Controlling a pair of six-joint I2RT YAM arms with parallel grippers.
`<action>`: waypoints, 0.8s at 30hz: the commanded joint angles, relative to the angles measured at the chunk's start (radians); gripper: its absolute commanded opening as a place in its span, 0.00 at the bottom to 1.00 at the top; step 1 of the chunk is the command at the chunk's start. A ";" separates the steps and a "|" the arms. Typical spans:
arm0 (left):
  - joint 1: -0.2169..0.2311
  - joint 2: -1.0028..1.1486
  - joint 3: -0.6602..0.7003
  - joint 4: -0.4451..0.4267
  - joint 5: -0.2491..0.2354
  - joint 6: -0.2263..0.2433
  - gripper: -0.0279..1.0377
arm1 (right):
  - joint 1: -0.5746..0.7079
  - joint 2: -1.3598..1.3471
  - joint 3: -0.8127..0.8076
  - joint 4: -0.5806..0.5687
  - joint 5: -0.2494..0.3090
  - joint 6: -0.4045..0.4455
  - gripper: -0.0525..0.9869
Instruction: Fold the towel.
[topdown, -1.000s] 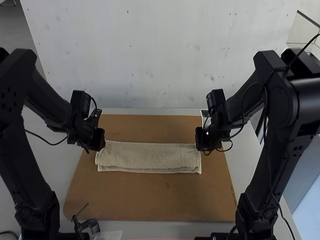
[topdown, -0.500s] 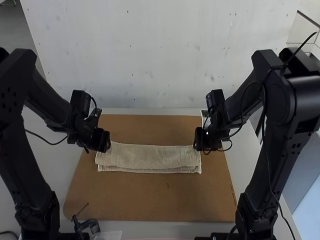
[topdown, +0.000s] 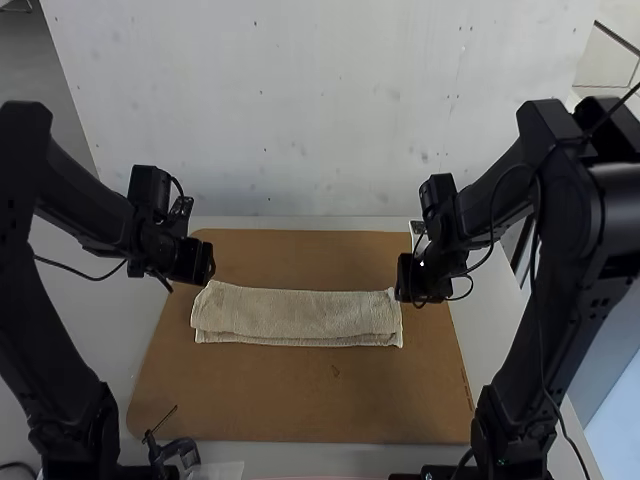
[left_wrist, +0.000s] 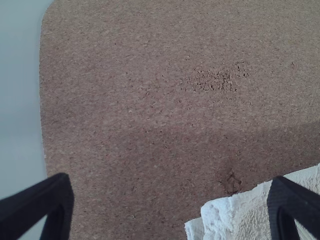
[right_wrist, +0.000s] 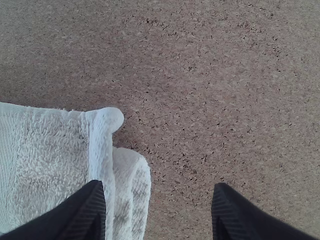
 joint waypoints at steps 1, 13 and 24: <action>0.007 -0.031 0.028 0.004 -0.008 -0.012 0.83 | -0.014 -0.054 0.017 -0.023 0.004 -0.015 0.46; 0.006 -0.100 -0.007 0.003 -0.008 -0.030 0.83 | -0.014 -0.109 -0.005 -0.145 -0.050 -0.015 0.45; 0.012 -0.244 -0.053 0.056 -0.031 -0.044 0.83 | -0.003 -0.008 -0.005 -0.096 -0.079 -0.005 0.45</action>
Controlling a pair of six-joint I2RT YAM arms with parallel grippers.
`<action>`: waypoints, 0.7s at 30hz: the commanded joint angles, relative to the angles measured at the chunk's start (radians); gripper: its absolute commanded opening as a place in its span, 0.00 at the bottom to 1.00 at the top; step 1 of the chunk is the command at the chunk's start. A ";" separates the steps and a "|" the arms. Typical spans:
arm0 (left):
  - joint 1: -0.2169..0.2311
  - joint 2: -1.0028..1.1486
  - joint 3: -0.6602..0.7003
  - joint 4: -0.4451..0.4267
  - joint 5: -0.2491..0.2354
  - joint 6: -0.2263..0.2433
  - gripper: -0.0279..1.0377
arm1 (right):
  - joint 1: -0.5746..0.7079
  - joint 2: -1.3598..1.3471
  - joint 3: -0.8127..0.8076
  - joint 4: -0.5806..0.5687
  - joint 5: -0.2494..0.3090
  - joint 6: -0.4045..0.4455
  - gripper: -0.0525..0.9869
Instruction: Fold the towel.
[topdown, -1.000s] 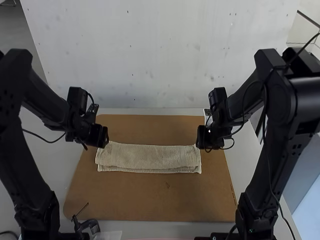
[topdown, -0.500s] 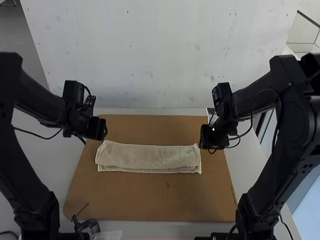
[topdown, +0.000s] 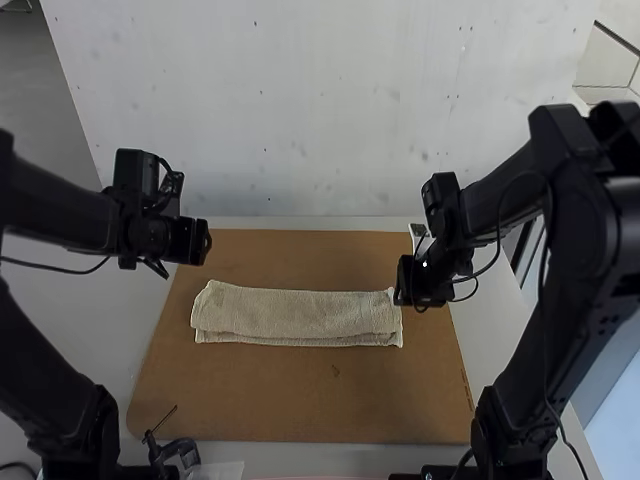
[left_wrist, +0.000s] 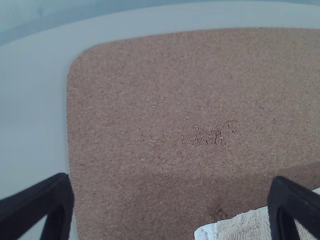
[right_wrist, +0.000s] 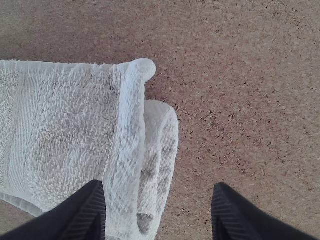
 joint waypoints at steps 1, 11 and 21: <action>0.012 -0.075 -0.021 0.032 -0.027 -0.011 0.83 | -0.002 0.037 -0.002 0.009 -0.016 0.003 0.45; 0.006 -0.251 -0.056 0.044 -0.051 -0.022 0.83 | -0.006 0.076 0.007 0.061 -0.069 0.006 0.45; 0.001 -0.339 -0.087 0.044 -0.051 -0.021 0.82 | -0.029 0.169 0.034 0.080 -0.094 -0.002 0.45</action>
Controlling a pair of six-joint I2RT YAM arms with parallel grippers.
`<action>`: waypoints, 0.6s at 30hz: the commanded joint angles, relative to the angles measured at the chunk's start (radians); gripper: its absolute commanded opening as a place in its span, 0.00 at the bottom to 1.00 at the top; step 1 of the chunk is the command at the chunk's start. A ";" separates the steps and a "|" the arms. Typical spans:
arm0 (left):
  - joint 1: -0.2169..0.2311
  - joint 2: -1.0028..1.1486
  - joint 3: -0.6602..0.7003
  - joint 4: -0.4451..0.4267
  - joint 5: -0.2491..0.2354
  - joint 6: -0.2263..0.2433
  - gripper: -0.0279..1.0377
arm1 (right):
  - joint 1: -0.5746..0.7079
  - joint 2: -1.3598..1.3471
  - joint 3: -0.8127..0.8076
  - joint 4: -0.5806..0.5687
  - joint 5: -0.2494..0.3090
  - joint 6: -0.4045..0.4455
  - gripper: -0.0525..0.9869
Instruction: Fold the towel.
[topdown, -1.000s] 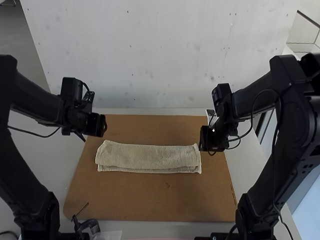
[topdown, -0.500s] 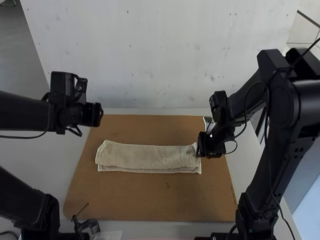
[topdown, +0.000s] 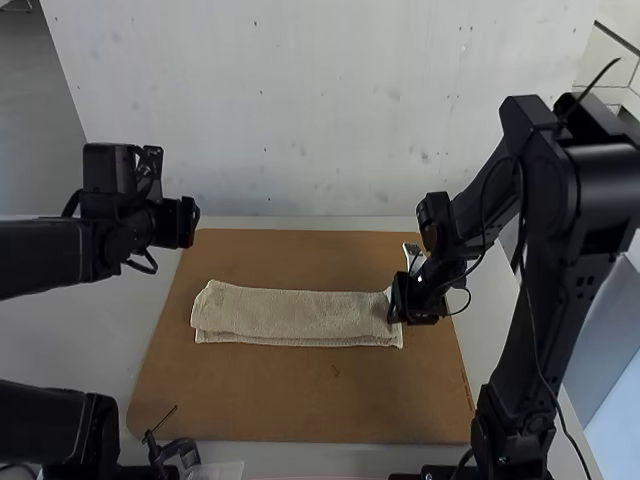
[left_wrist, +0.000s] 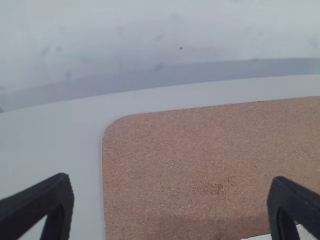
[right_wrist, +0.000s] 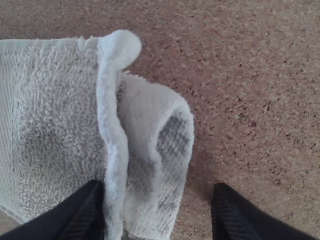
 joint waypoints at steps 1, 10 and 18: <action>0.001 -0.064 0.000 0.007 -0.007 -0.007 0.82 | -0.021 0.020 0.033 0.009 -0.024 -0.005 0.45; 0.000 -0.087 -0.010 0.007 -0.004 -0.008 0.82 | -0.041 0.055 0.047 0.050 -0.081 -0.008 0.45; 0.000 -0.086 -0.017 0.007 -0.003 -0.008 0.82 | -0.051 0.116 0.059 0.054 -0.142 -0.012 0.44</action>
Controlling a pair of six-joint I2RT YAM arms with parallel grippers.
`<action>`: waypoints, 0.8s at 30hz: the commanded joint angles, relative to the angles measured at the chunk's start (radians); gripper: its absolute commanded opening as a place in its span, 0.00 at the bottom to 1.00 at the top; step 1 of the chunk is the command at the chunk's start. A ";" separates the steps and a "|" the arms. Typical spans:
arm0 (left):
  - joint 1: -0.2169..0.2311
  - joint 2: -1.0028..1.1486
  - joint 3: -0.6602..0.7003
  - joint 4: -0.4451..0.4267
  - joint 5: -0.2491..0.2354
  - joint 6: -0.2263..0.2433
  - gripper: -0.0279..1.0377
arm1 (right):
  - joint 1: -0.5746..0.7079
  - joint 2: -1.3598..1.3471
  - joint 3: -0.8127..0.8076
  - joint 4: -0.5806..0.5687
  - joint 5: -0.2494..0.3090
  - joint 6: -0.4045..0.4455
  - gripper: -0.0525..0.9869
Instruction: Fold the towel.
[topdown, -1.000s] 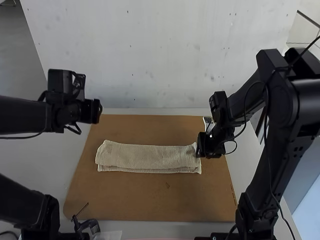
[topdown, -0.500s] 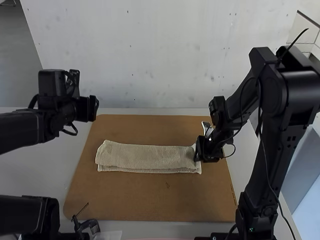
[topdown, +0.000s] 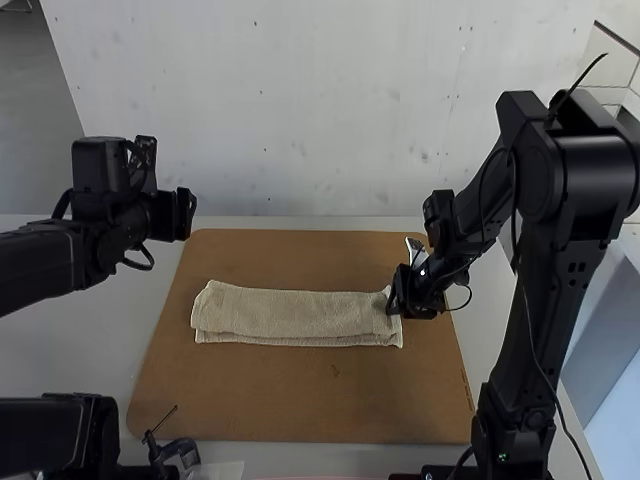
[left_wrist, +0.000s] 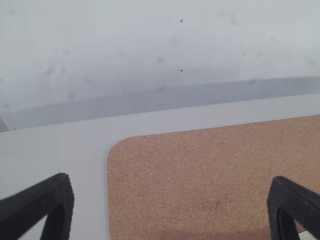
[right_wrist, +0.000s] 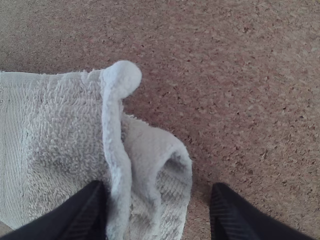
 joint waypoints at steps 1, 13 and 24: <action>0.001 -0.010 -0.012 0.007 -0.003 -0.008 0.82 | -0.002 0.057 0.021 0.010 -0.046 -0.011 0.42; 0.003 -0.012 -0.021 0.007 0.002 -0.008 0.82 | -0.004 0.082 0.023 0.007 -0.126 -0.010 0.36; 0.008 -0.015 -0.032 0.007 0.007 -0.008 0.82 | 0.004 0.105 0.024 -0.019 -0.138 -0.017 0.29</action>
